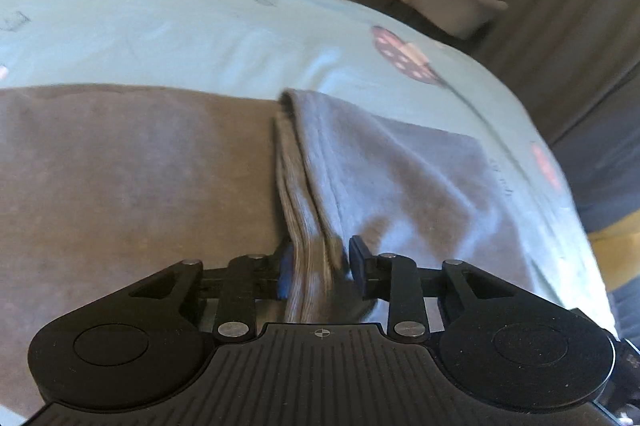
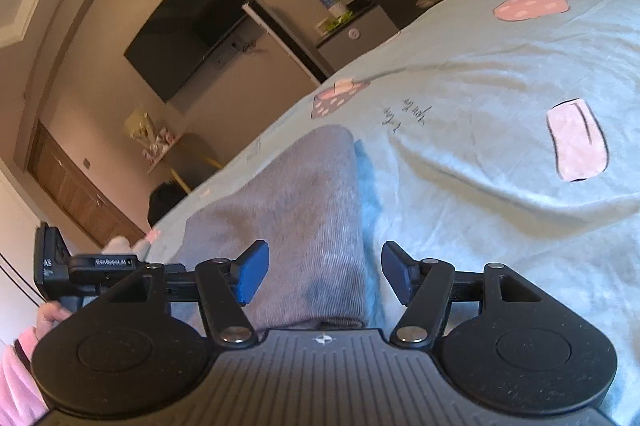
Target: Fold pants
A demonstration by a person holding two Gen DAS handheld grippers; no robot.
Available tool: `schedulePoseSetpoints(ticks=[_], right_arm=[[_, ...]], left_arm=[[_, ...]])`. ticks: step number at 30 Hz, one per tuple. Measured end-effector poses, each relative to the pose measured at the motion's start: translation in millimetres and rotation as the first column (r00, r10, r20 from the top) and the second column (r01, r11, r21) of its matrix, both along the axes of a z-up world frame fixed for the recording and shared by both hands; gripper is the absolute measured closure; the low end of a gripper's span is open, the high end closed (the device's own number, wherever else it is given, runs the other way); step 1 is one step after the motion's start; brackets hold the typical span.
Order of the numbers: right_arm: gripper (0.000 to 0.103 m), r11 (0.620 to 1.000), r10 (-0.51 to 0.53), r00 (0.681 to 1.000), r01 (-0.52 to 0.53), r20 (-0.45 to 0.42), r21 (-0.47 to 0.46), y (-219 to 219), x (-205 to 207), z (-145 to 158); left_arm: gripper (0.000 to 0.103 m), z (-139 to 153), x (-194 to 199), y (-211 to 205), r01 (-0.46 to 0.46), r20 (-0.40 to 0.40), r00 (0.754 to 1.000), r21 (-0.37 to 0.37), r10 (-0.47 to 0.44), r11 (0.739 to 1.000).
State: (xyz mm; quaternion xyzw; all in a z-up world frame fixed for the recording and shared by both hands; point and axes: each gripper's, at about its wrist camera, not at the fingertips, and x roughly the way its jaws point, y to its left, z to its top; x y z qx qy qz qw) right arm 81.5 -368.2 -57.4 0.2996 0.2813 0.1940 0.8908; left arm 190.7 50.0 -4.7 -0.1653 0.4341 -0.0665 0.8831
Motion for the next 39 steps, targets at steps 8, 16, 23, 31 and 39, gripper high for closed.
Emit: schedulePoseSetpoints(ticks=[8,16,23,31,39], right_arm=[[0.04,0.987,0.04,0.999,-0.045,-0.032,-0.157,28.4,1.2,-1.3],[0.036,0.972,0.031,0.999,-0.04,-0.042,-0.234,37.1,3.9,-8.2],[0.028,0.962,0.052,0.998,-0.058,-0.029,-0.267,43.1,3.0,-7.5],[0.017,0.96,0.071,0.997,-0.076,-0.028,-0.271,47.1,-0.5,-6.5],[0.016,0.933,0.042,0.998,-0.053,-0.038,-0.356,60.7,-10.6,-3.9]], left_arm=[[0.046,17.6,24.9,-10.7,-0.062,0.089,0.994,-0.015,0.063,0.998],[0.047,4.1,41.0,-22.8,-0.095,0.073,0.994,0.239,0.08,0.966],[0.052,18.8,12.2,7.7,-0.158,0.102,0.984,0.16,0.143,0.974],[0.053,15.3,-21.4,-12.0,-0.012,0.054,0.999,0.041,0.01,0.999],[0.071,-1.9,-16.5,-15.9,-0.066,-0.004,0.998,0.092,0.067,0.994]])
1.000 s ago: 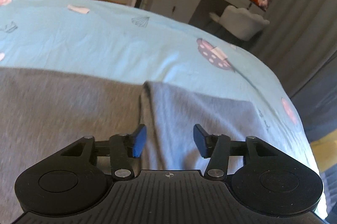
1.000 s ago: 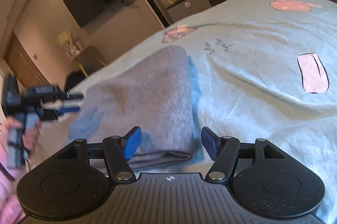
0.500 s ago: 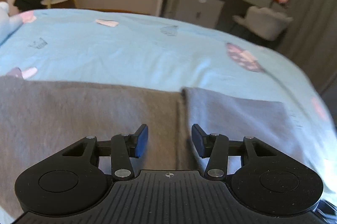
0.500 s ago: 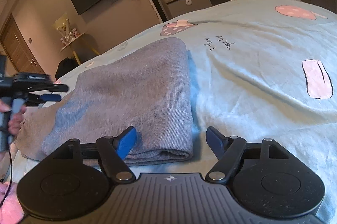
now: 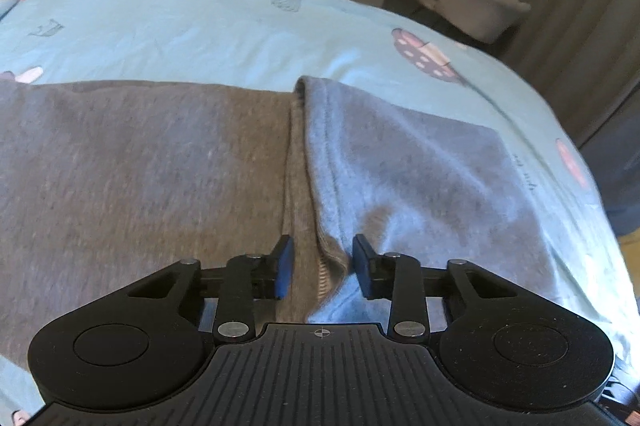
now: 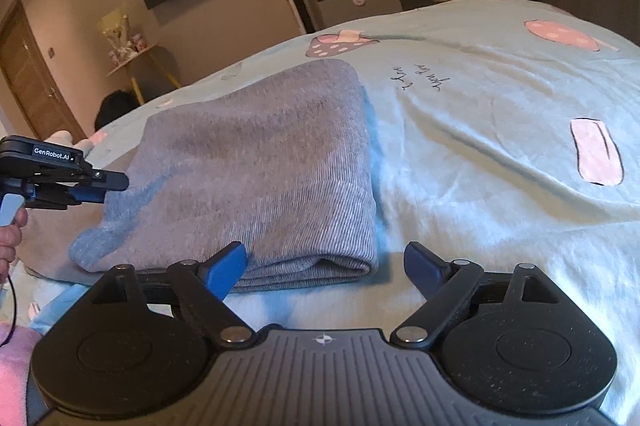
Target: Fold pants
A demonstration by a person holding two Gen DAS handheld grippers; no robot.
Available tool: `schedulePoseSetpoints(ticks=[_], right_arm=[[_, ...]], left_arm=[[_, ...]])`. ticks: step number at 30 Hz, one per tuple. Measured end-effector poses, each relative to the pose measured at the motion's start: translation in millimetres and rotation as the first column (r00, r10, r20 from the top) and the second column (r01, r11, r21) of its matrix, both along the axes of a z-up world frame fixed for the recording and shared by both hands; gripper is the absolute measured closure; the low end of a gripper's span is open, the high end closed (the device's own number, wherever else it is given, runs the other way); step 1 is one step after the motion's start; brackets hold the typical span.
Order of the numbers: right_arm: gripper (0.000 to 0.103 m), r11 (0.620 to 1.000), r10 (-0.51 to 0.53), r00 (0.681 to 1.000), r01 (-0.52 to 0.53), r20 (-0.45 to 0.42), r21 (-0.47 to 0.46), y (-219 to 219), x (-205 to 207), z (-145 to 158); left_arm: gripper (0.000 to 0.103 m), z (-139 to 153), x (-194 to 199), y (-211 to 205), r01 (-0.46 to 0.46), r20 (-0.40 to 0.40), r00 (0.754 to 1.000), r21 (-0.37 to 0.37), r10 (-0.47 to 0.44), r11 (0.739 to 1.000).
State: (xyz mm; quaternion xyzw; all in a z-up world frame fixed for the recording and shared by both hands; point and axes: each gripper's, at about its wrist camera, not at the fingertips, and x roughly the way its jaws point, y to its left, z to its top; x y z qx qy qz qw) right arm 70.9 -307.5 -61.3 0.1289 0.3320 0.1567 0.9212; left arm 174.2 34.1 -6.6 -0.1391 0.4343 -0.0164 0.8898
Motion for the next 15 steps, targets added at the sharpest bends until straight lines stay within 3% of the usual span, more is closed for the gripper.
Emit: schedulePoseSetpoints(ticks=[3,8,11,14,15], right_arm=[[0.016,0.999,-0.014,1.0,0.014,-0.003,-0.036,4.6,-2.8,1.4],[0.015,0.995,-0.033,0.999,0.032,-0.017,-0.098,10.5,-9.7,6.0],[0.015,0.991,-0.043,0.999,0.039,-0.028,-0.125,14.9,-14.3,8.2],[0.015,0.988,-0.066,0.997,0.06,-0.041,-0.139,16.2,-21.1,11.6],[0.015,0.988,-0.078,0.996,0.072,-0.045,-0.135,15.7,-24.0,13.6]], left_arm=[[0.077,-0.9,-1.2,0.8,0.003,-0.006,1.0,0.027,-0.003,1.0],[0.095,0.2,-4.5,4.2,-0.004,-0.01,1.0,0.05,0.004,0.999],[0.096,-1.1,-6.7,9.9,-0.025,-0.015,1.0,0.099,0.027,0.995],[0.096,-1.6,-18.7,26.9,-0.104,-0.015,0.994,0.189,0.109,0.976],[0.088,0.8,-27.0,37.5,-0.119,-0.002,0.993,0.165,0.121,0.979]])
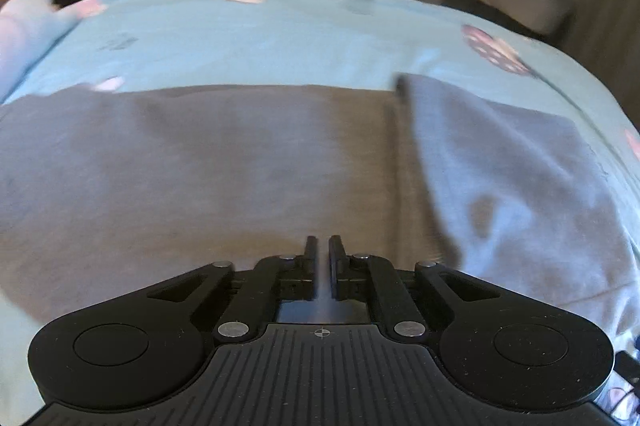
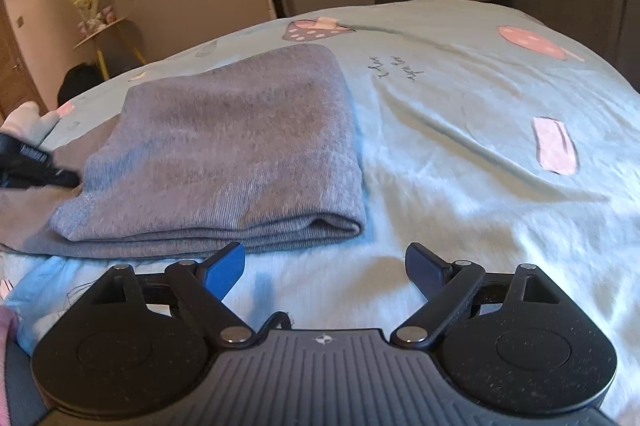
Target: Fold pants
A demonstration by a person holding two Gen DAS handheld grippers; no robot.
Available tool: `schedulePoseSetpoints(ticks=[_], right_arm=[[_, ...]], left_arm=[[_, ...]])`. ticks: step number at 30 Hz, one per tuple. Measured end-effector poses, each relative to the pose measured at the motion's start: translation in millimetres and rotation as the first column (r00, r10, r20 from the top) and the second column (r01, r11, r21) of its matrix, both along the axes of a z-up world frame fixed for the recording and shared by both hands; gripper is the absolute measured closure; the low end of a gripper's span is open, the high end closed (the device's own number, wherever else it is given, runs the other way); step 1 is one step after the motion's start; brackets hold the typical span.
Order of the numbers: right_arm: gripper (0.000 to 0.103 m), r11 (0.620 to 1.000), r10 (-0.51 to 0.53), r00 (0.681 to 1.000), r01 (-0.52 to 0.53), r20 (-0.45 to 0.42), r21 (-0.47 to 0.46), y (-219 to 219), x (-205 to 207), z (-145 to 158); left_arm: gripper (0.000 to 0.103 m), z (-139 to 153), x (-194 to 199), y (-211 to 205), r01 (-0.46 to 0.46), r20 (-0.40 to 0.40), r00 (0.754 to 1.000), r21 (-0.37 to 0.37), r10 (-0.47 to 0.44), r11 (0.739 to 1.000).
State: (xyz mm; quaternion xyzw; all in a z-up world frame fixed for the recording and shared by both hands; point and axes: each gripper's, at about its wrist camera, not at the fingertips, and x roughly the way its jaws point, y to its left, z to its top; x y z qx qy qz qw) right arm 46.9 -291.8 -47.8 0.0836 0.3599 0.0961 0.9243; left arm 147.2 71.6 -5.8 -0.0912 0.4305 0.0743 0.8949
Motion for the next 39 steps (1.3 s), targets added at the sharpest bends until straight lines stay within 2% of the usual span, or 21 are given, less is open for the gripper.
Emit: schedulePoseSetpoints(ticks=[1,2,4,7,11,14,16,21,25,28,32,35,36,39], right_arm=[[0.014,1.0,-0.012,1.0,0.012,-0.001,0.012,-1.2,-3.6,2.6],[0.012,0.999,-0.021,1.0,0.021,-0.001,0.025,-2.2,-7.1,4.9],[0.009,0.999,-0.034,0.999,0.034,-0.001,0.04,-2.4,-13.2,7.0],[0.009,0.999,-0.036,0.999,0.036,-0.008,0.023,4.0,-17.3,8.9],[0.009,0.999,-0.031,1.0,0.03,-0.006,-0.032,15.8,-21.9,12.3],[0.009,0.998,-0.023,1.0,0.022,-0.012,-0.052,24.0,-26.4,12.7],[0.009,0.998,-0.018,1.0,0.017,-0.018,-0.064,27.6,-27.7,12.0],[0.008,0.997,-0.025,0.998,0.021,-0.053,-0.078,29.3,-23.5,5.8],[0.008,0.998,-0.055,0.995,0.052,-0.078,-0.038,22.0,-18.8,1.3],[0.008,0.998,-0.066,0.994,0.065,-0.087,-0.014,18.4,-17.2,-1.3],[0.005,0.998,-0.062,0.993,0.06,-0.098,-0.017,20.7,-12.4,-6.5],[0.004,0.998,-0.057,0.994,0.055,-0.097,-0.028,23.3,-9.5,-9.8],[0.004,0.998,-0.056,0.994,0.053,-0.096,-0.03,23.7,-9.1,-10.7],[0.004,0.998,-0.059,0.994,0.056,-0.094,-0.026,23.0,-7.4,-11.7]], left_arm=[[0.071,3.5,-11.0,12.7,-0.01,0.029,1.0,-0.045,0.011,0.999],[0.049,6.8,-20.9,24.1,-0.019,0.051,0.998,-0.089,0.024,0.996],[0.034,14.3,-48.4,53.5,-0.066,0.104,0.991,-0.183,0.087,0.981],[0.031,22.0,-82.7,89.4,-0.108,0.154,0.977,-0.242,0.148,0.964],[0.028,22.1,-112.6,130.3,-0.189,0.17,0.96,-0.2,0.224,0.961],[0.028,16.0,-128.8,164.9,-0.256,0.148,0.944,-0.239,0.296,0.937],[0.028,12.0,-138.2,189.2,-0.298,0.139,0.926,-0.297,0.35,0.907],[0.027,8.0,-145.5,240.0,-0.375,0.161,0.876,-0.37,0.456,0.85],[0.026,-5.0,-145.7,281.9,-0.427,0.14,0.823,-0.487,0.551,0.762],[0.027,-15.1,-144.0,302.5,-0.457,0.125,0.789,-0.535,0.601,0.711],[0.028,-29.2,-138.8,318.6,-0.453,0.108,0.771,-0.6,0.628,0.659],[0.027,-43.6,-134.0,329.1,-0.472,0.075,0.741,-0.65,0.668,0.596],[0.027,-47.4,-130.9,332.0,-0.474,0.072,0.737,-0.655,0.673,0.589],[0.021,-51.1,-122.7,335.1,-0.466,0.094,0.736,-0.647,0.67,0.603]])
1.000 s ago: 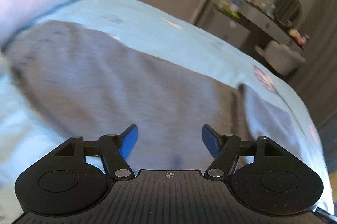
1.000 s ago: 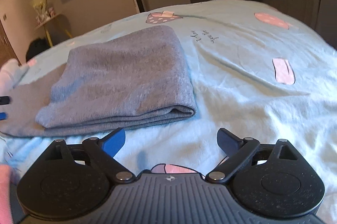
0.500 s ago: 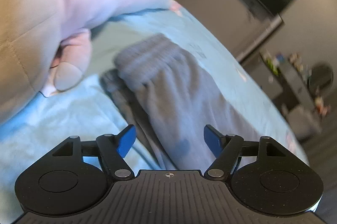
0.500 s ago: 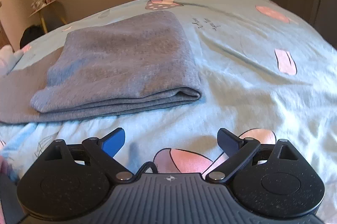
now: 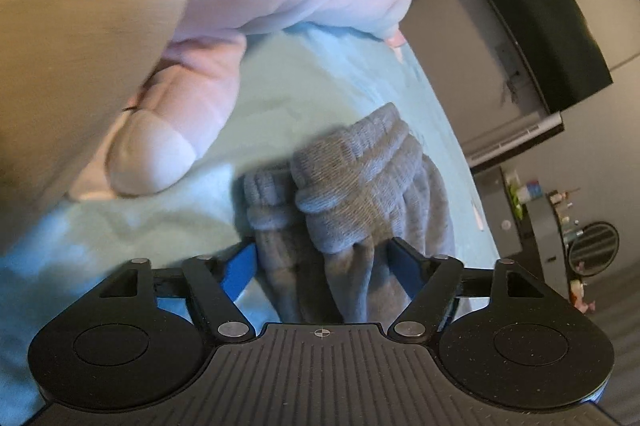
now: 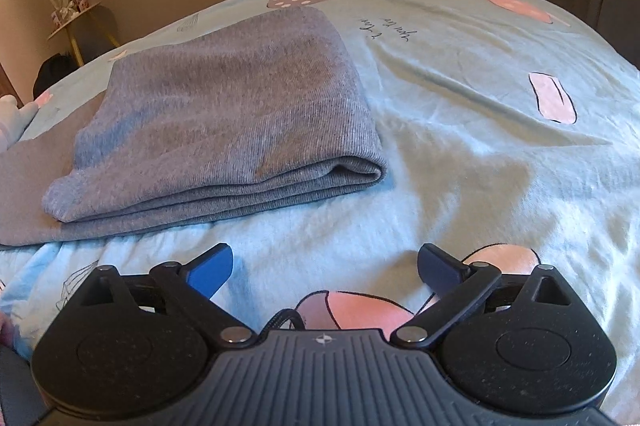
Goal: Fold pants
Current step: 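Grasp the bunched waistband with the left gripper and lift it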
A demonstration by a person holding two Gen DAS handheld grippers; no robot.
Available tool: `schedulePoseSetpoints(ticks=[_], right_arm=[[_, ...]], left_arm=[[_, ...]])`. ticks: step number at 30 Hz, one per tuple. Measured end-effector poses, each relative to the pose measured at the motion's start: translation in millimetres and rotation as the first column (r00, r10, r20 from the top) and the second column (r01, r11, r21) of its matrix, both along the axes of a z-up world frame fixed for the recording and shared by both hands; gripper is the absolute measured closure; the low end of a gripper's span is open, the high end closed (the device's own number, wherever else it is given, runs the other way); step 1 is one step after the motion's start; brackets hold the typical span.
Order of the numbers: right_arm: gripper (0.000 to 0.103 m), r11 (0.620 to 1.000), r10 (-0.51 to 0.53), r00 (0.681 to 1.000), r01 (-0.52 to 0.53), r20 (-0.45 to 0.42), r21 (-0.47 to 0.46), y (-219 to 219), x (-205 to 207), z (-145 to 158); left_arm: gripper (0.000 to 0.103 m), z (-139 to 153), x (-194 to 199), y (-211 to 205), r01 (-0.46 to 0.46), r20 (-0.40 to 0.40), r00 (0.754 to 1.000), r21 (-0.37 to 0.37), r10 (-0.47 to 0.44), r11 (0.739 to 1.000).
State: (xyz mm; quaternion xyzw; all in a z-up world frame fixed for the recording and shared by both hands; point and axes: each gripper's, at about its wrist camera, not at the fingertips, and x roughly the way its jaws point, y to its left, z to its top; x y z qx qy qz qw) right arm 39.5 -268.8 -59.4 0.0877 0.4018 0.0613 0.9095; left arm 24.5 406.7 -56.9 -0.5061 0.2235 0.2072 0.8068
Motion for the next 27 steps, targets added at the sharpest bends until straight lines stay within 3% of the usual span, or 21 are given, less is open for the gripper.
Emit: schedulePoseSetpoints(ticks=[3,4,5,8,11,15,17,19,23,27], right_arm=[[0.004,1.0,-0.003,1.0,0.003,0.002,-0.002,0.0,1.6,-1.0],[0.004,1.0,-0.001,1.0,0.001,0.003,-0.009,1.0,1.9,-1.1],[0.004,1.0,0.0,1.0,0.0,0.004,-0.017,2.1,2.0,-1.3],[0.004,1.0,0.001,1.0,-0.001,0.007,-0.02,3.0,2.9,-1.4],[0.004,1.0,-0.003,1.0,0.003,0.01,-0.002,0.0,2.7,-1.5],[0.004,1.0,-0.005,1.0,0.005,0.014,0.004,-1.5,2.3,-2.1],[0.004,1.0,-0.003,1.0,0.003,0.015,0.0,-1.0,2.0,-2.2],[0.004,1.0,-0.005,1.0,0.005,0.015,0.003,-1.2,2.0,-1.9],[0.004,1.0,-0.007,1.0,0.007,0.015,0.006,-2.2,2.0,-1.5],[0.004,0.999,-0.016,1.0,0.016,0.017,0.03,-6.0,2.0,0.1]], left_arm=[[0.014,0.0,8.2,-1.4,-0.001,0.013,1.0,0.006,0.001,1.0],[0.017,1.2,11.7,-1.7,-0.005,0.0,1.0,0.014,0.005,1.0],[0.028,3.1,14.4,-1.9,-0.013,-0.017,1.0,0.025,0.014,1.0],[0.049,6.4,14.1,-1.1,-0.003,-0.045,0.999,0.04,0.004,0.999],[0.057,11.3,5.2,-1.8,0.028,0.011,1.0,0.061,-0.029,0.998],[0.051,15.3,1.5,-5.0,0.038,0.074,0.996,0.086,-0.045,0.996],[0.031,12.5,8.2,-6.9,0.03,0.042,0.999,0.09,-0.034,0.996],[0.027,3.8,17.3,-4.3,0.023,-0.004,1.0,0.042,-0.023,0.999],[0.054,13.4,21.9,-4.4,0.006,-0.064,0.998,0.057,-0.002,0.998],[0.061,58.3,24.9,-27.5,0.118,-0.081,0.992,0.252,-0.1,0.961]])
